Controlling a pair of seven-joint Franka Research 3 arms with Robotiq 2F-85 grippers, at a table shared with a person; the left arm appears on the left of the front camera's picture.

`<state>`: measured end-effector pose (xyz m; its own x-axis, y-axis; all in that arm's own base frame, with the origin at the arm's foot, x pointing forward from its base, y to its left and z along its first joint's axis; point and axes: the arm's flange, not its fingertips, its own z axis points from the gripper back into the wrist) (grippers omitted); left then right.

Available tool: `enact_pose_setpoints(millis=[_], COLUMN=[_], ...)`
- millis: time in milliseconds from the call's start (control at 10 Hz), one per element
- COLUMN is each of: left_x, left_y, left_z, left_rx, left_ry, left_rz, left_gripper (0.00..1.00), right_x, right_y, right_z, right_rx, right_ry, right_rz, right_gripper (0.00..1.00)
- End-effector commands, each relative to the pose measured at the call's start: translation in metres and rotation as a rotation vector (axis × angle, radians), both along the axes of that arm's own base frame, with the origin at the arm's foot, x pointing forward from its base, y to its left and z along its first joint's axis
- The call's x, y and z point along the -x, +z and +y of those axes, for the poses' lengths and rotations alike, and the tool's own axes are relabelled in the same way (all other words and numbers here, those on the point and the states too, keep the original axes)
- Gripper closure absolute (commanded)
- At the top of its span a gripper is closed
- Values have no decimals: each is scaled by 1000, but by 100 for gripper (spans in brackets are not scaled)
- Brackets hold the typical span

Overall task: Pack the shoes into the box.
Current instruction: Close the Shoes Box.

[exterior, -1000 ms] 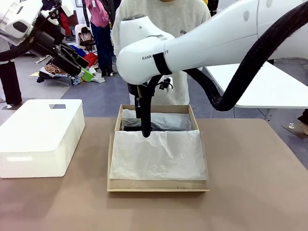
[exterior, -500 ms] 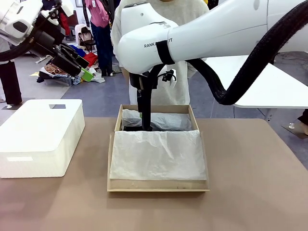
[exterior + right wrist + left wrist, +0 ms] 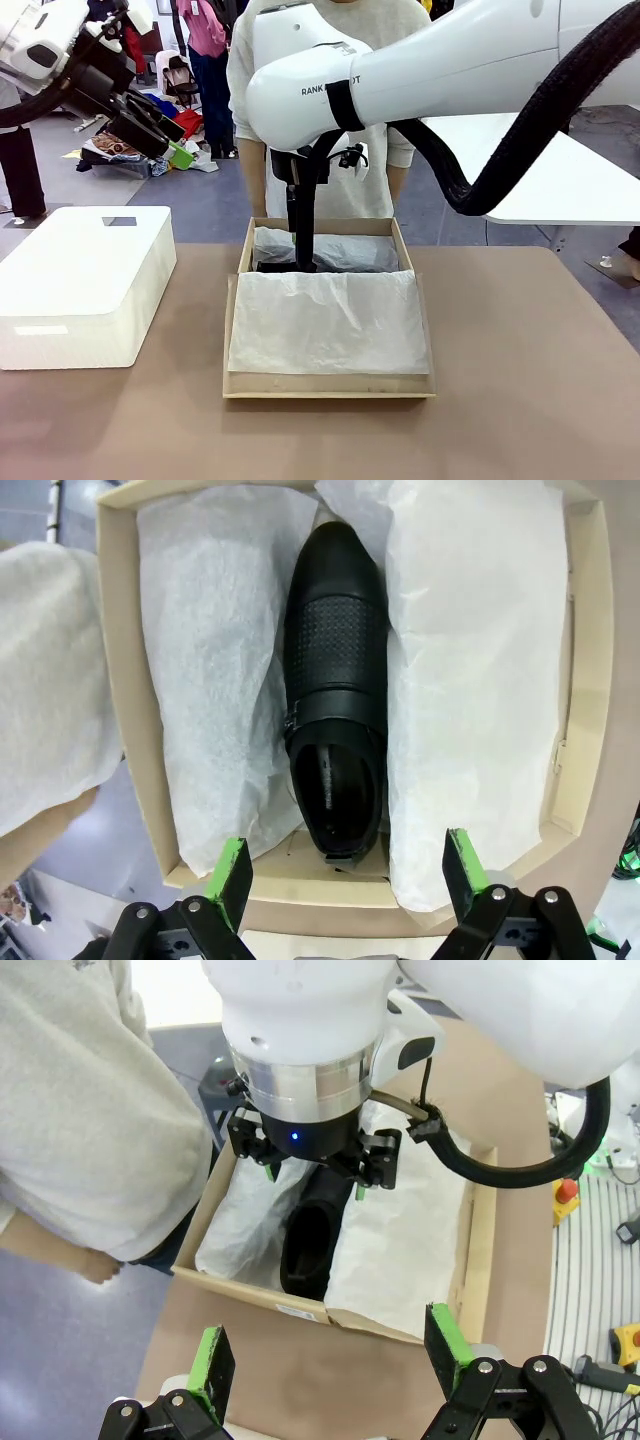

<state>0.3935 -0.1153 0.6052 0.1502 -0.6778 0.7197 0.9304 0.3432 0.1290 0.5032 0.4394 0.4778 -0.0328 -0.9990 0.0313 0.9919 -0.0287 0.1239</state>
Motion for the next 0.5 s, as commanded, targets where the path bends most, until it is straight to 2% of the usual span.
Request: enact_pose_setpoints(millis=[0, 100, 300, 400], left_x=[-1, -1, -1, -1], left_y=[1, 1, 1, 1], left_z=[1, 1, 1, 1], left_rx=[19, 19, 19, 19], left_ry=[-11, -11, -11, -11], left_rz=[-3, -3, -3, -3], left_gripper=[0, 0, 0, 0], right_x=[-2, -3, -6, -6], right_y=[26, 38, 52, 55], right_z=[-32, -49, -84, -103], right_rx=[14, 24, 42, 26], right_ry=[106, 207, 501, 603], right_rz=[-44, -57, -12, 0], right_gripper=[0, 0, 0, 0])
